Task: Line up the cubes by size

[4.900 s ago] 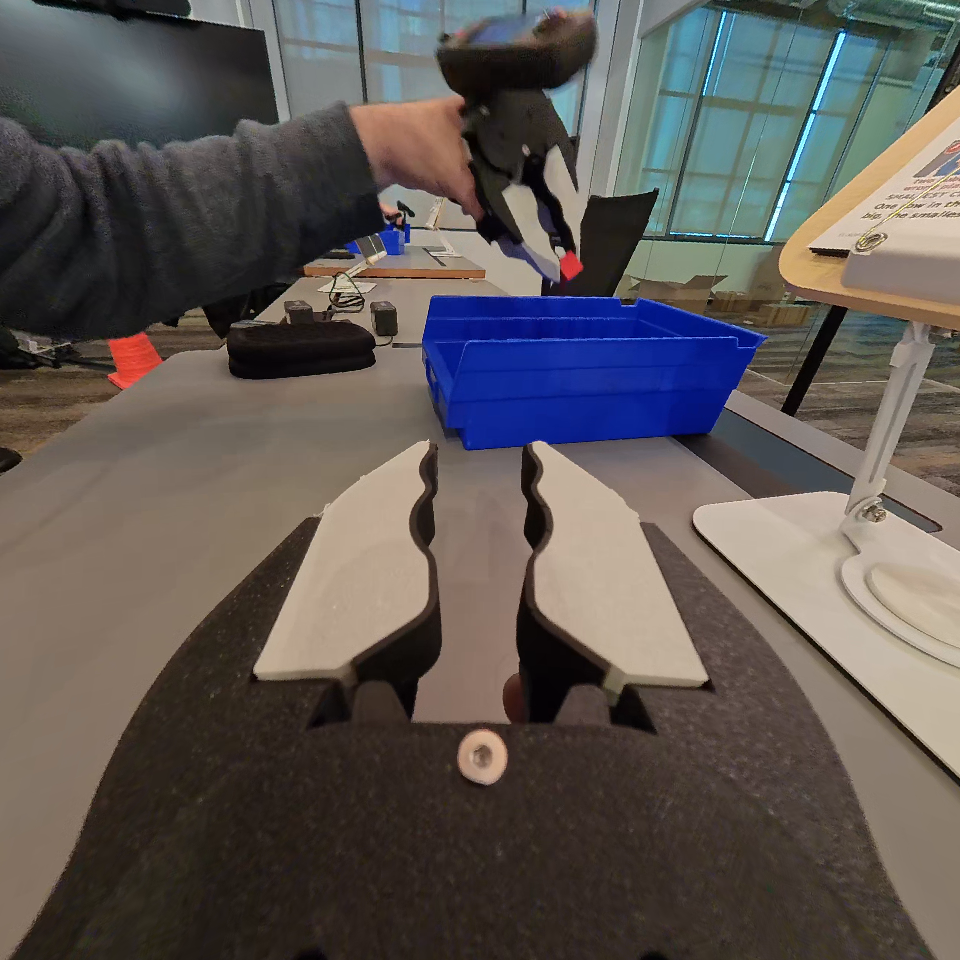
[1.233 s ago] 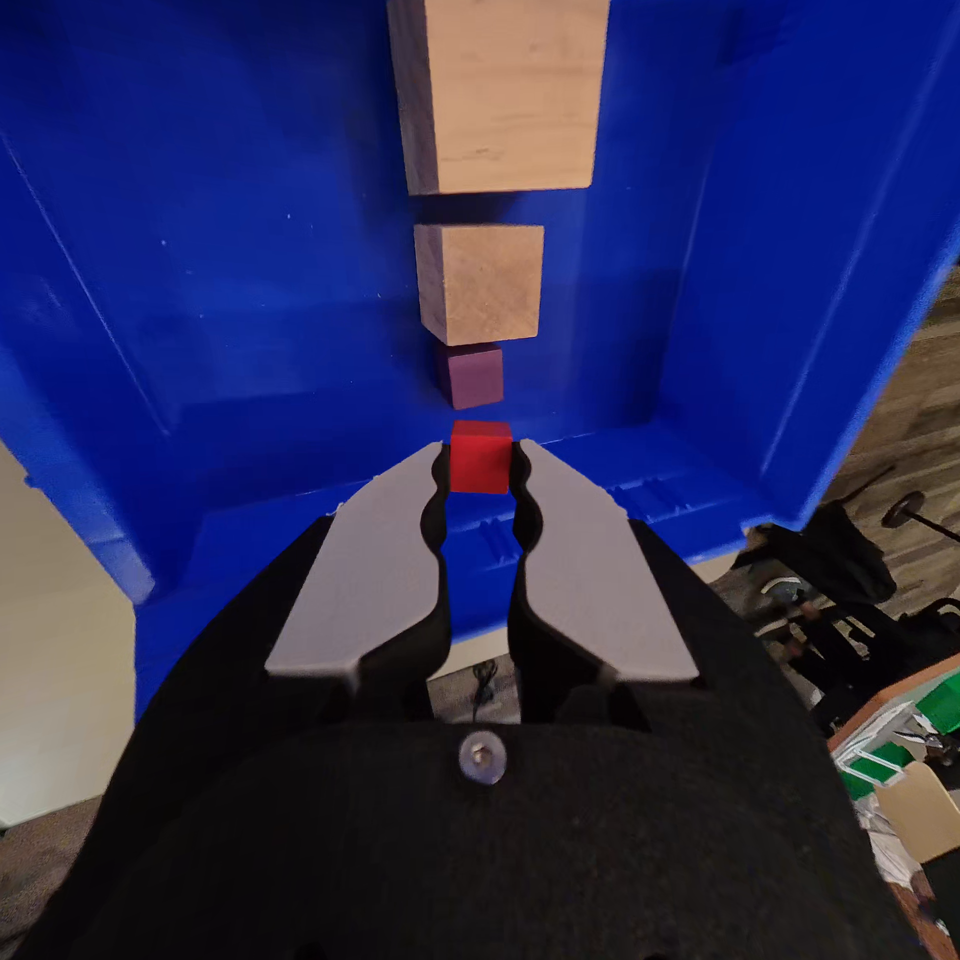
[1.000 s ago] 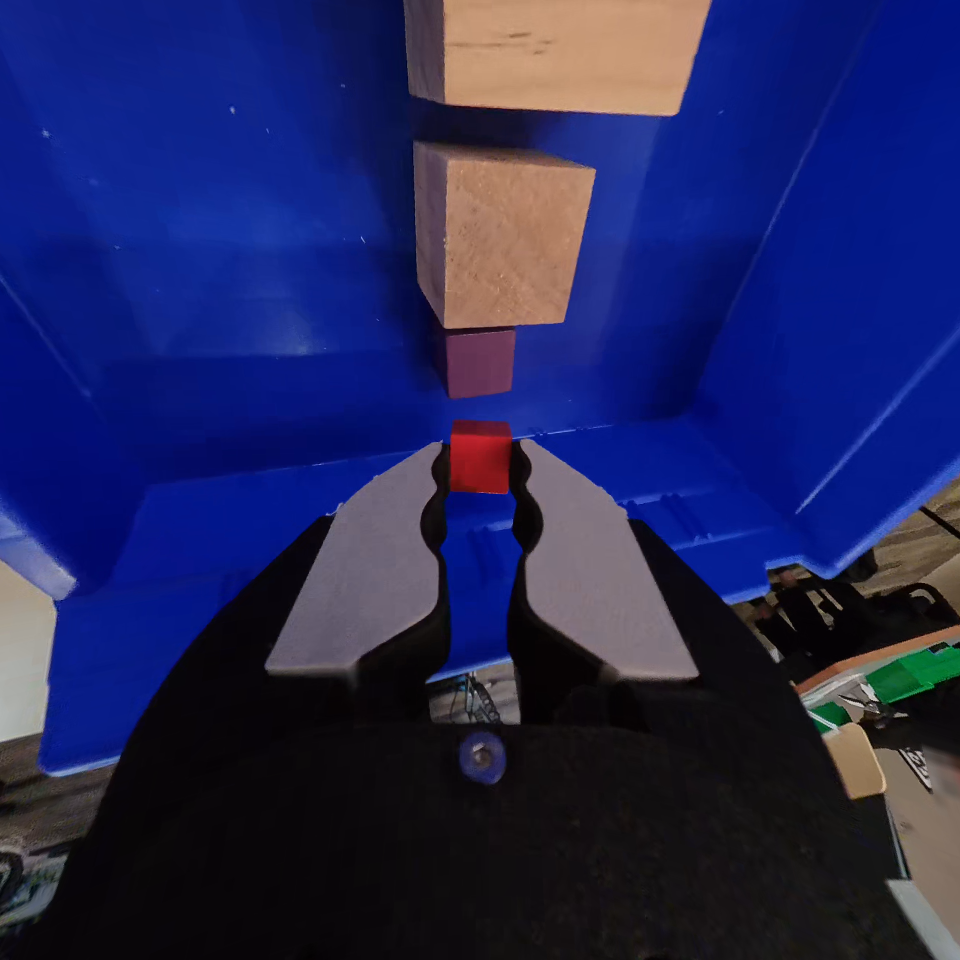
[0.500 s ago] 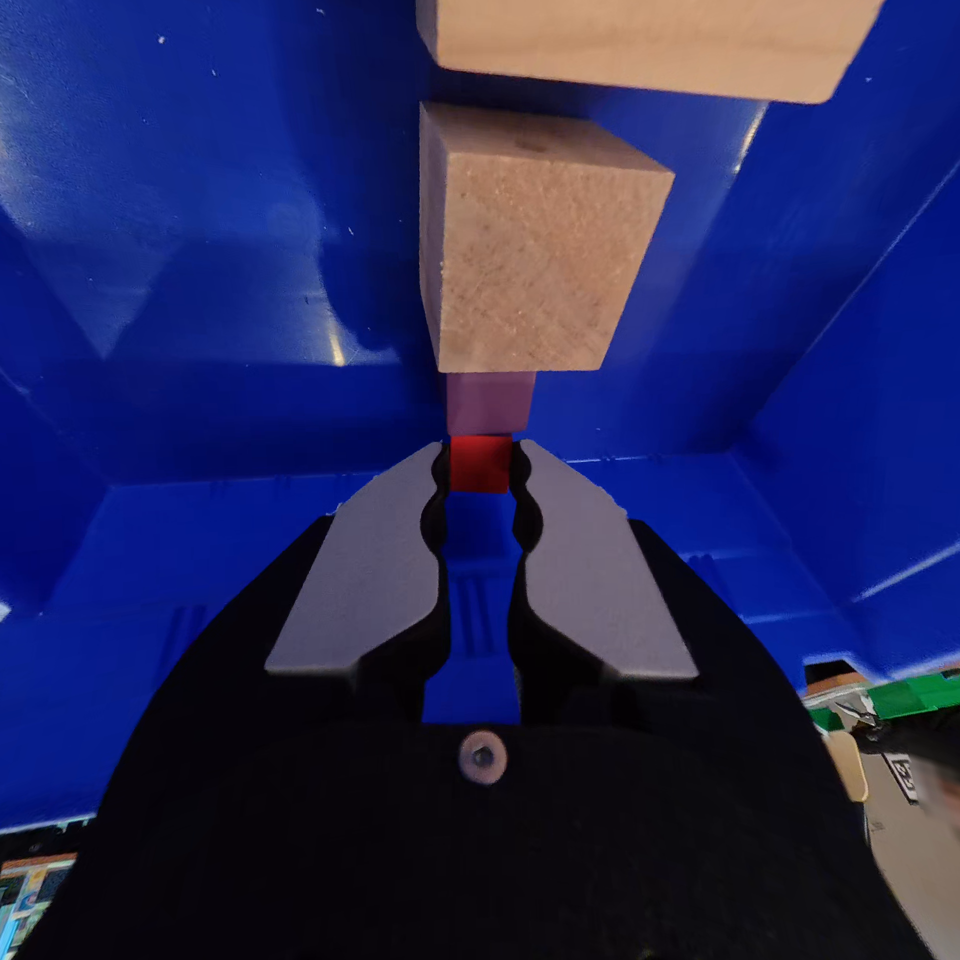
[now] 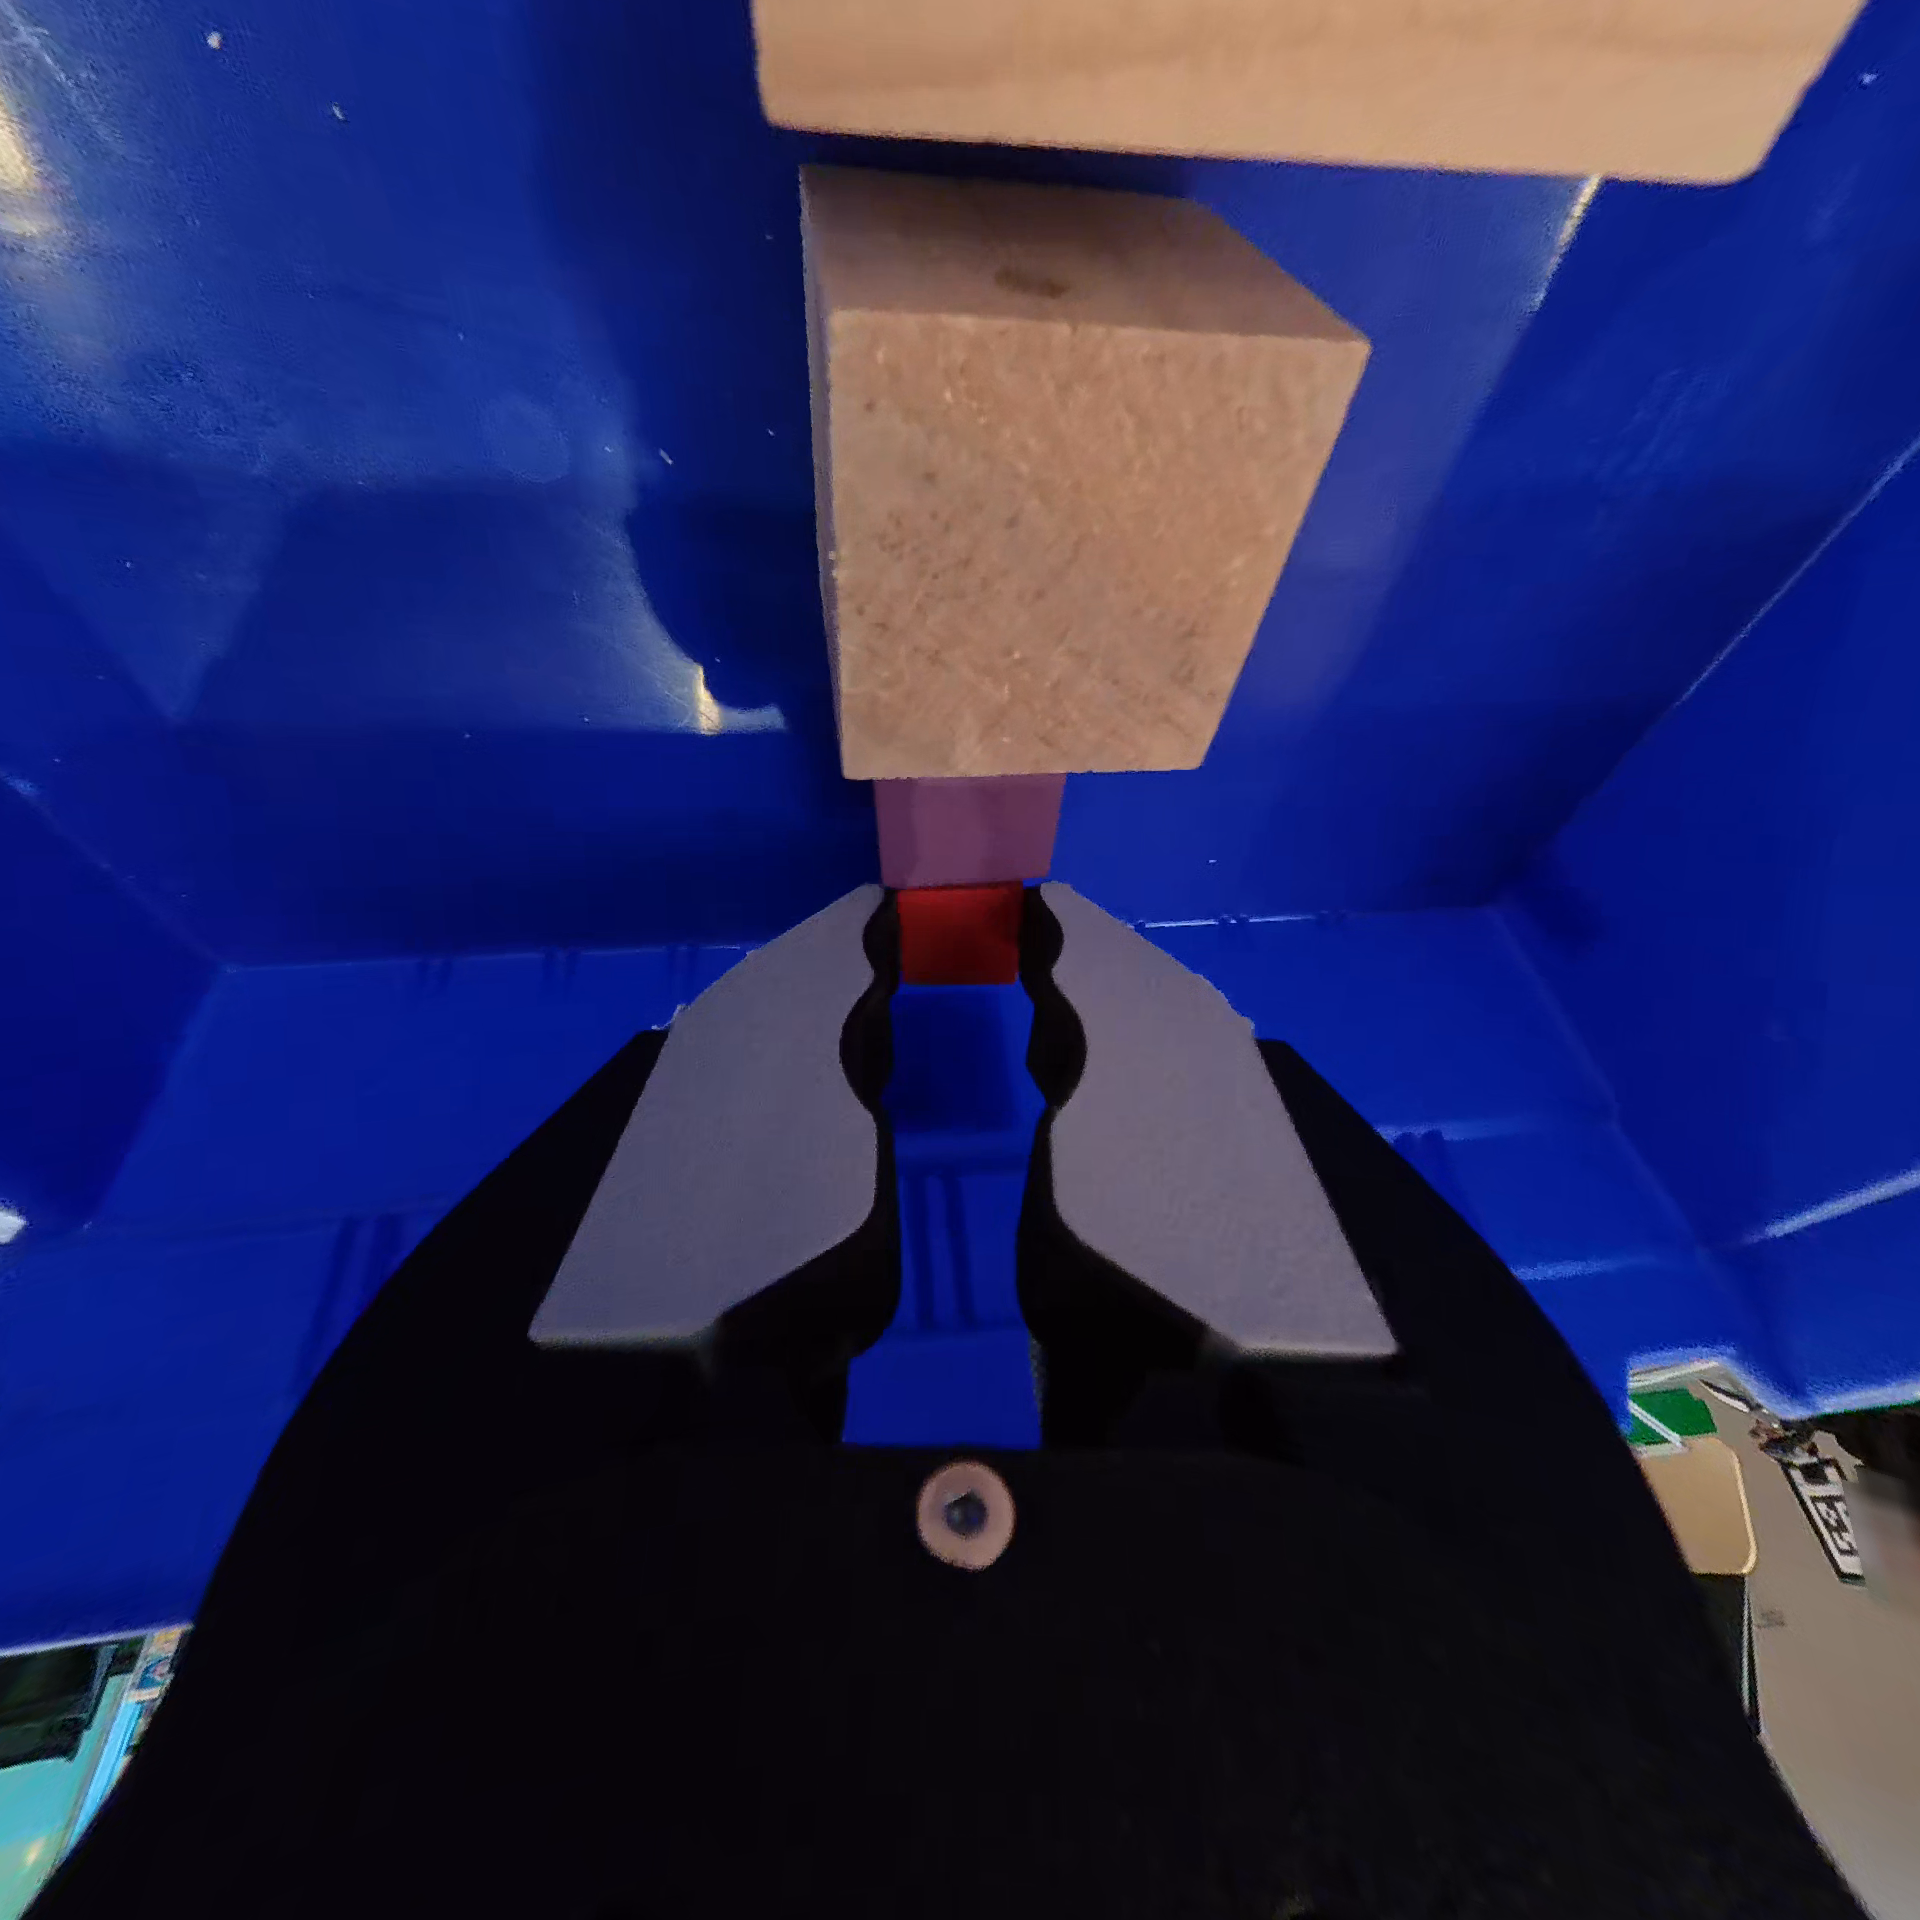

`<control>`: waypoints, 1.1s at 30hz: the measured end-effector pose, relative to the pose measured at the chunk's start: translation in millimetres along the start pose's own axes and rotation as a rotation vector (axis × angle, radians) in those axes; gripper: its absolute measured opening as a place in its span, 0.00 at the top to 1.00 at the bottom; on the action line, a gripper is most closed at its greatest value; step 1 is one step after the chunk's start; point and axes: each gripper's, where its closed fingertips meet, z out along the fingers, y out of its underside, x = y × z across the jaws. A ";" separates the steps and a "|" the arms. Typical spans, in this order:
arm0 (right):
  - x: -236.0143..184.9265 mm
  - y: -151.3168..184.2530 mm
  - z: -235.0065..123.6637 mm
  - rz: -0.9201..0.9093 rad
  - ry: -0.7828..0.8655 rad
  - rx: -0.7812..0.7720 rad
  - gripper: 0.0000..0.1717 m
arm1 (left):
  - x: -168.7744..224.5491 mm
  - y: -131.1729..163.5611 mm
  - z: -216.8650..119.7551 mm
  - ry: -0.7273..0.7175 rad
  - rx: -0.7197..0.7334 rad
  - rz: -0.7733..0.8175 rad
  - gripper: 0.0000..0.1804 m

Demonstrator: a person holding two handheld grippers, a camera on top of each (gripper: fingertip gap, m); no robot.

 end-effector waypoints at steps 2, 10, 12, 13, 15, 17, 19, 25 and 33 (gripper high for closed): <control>-0.3 -0.4 1.7 -0.003 0.000 -0.006 0.85 | 0.4 0.2 0.1 0.002 -0.001 0.001 0.84; 5.9 4.7 -7.7 0.015 0.040 -0.019 0.79 | -0.5 1.0 -0.6 0.001 0.000 -0.003 0.84; 7.3 7.6 -19.4 0.030 0.061 -0.010 0.78 | -1.3 1.3 -1.2 -0.002 -0.001 -0.003 0.84; 8.2 7.8 -28.1 0.040 0.079 0.006 0.78 | -2.2 1.5 -1.9 -0.006 -0.001 -0.003 0.84; 11.5 10.1 -49.7 0.070 0.139 0.035 0.78 | -4.1 1.0 -3.7 -0.012 0.006 -0.010 0.84; 14.8 13.9 -76.1 0.110 0.231 0.054 0.79 | -5.7 0.5 -5.0 -0.018 0.009 -0.014 0.84; 13.6 10.5 -106.7 0.166 0.330 0.119 0.80 | -6.6 -0.3 -5.4 -0.022 0.011 -0.016 0.84; -27.0 -36.6 -183.0 0.273 0.568 0.409 0.81 | -6.7 -3.8 -4.2 -0.031 0.002 -0.010 0.81; -98.7 -152.2 -219.6 0.308 0.600 0.834 0.83 | -3.7 -12.8 0.7 -0.023 0.010 -0.025 0.80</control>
